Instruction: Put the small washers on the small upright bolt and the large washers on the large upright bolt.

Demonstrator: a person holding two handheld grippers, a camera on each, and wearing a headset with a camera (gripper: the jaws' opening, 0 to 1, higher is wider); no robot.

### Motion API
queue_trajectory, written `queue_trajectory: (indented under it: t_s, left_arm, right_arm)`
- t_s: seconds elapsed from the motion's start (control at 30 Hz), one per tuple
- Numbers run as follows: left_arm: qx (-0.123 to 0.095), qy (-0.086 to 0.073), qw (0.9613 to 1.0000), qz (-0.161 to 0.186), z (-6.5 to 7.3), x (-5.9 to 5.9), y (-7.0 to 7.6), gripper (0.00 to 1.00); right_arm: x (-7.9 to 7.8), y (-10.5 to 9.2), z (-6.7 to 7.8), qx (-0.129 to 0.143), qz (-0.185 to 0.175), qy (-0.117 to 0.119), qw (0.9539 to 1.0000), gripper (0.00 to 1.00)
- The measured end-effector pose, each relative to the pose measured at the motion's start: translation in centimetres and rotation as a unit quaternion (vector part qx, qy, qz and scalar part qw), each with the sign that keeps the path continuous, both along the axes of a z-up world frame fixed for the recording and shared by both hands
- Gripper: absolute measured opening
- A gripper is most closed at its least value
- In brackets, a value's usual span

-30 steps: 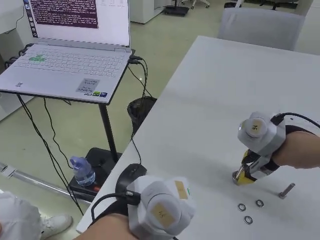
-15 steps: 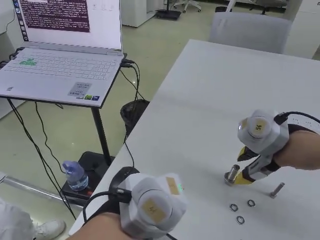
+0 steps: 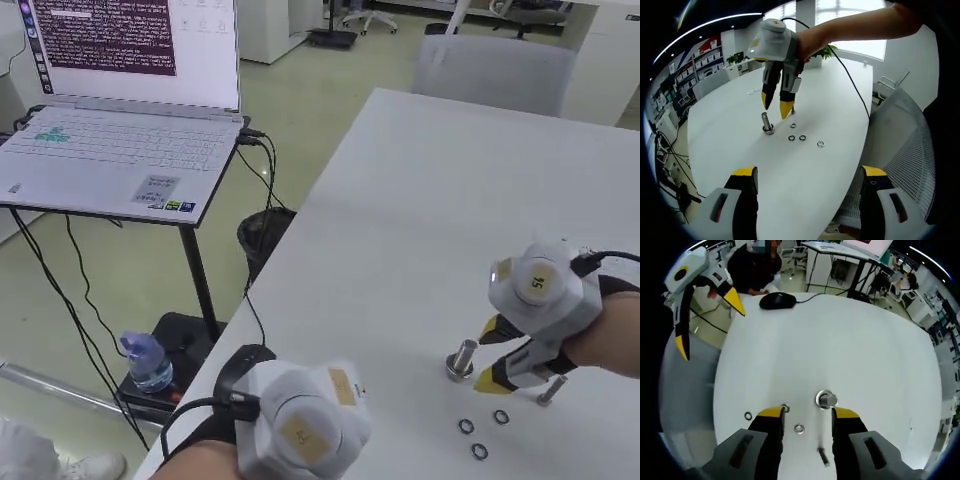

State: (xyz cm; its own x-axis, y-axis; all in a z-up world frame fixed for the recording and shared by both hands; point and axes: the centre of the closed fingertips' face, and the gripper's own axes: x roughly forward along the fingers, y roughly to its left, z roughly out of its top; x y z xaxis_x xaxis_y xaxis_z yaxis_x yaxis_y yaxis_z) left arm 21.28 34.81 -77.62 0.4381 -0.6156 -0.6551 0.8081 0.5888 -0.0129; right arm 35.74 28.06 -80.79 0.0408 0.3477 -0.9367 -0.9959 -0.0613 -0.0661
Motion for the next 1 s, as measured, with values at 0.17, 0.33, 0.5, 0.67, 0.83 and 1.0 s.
queue_trajectory:
  t_s: [0.17,0.33,0.5,0.67,0.83,1.0]
  left_arm:
    - [-0.009,0.000,1.0000,-0.002,0.2,-0.1,-0.3,0.84]
    - [-0.004,-0.001,1.0000,-0.008,0.0,-0.1,-0.3,0.84]
    - [-0.003,-0.002,1.0000,-0.008,0.1,0.1,-0.3,0.83]
    - [-0.003,0.000,1.0000,-0.006,0.0,0.1,-0.1,0.83]
    - [-0.005,0.001,1.0000,-0.007,-0.1,0.1,-0.3,0.82]
    - [-0.005,0.003,0.9999,-0.010,-0.3,0.0,-0.5,0.82]
  right_arm:
    - [-0.6,-1.0,-0.5,-0.002,-0.007,0.004,1.0000,0.38]
    - [-1.3,-2.0,-0.9,-0.005,-0.015,0.010,0.9998,0.37]
    - [-1.5,-2.9,-1.7,-0.010,-0.023,0.013,0.9996,0.36]
    - [-1.5,-3.4,-2.4,-0.014,-0.021,0.011,0.9996,0.35]
    - [-1.3,-3.6,-3.5,-0.019,-0.019,0.014,0.9995,0.34]
    - [-0.9,-3.9,-4.7,-0.024,-0.021,0.018,0.9993,0.31]
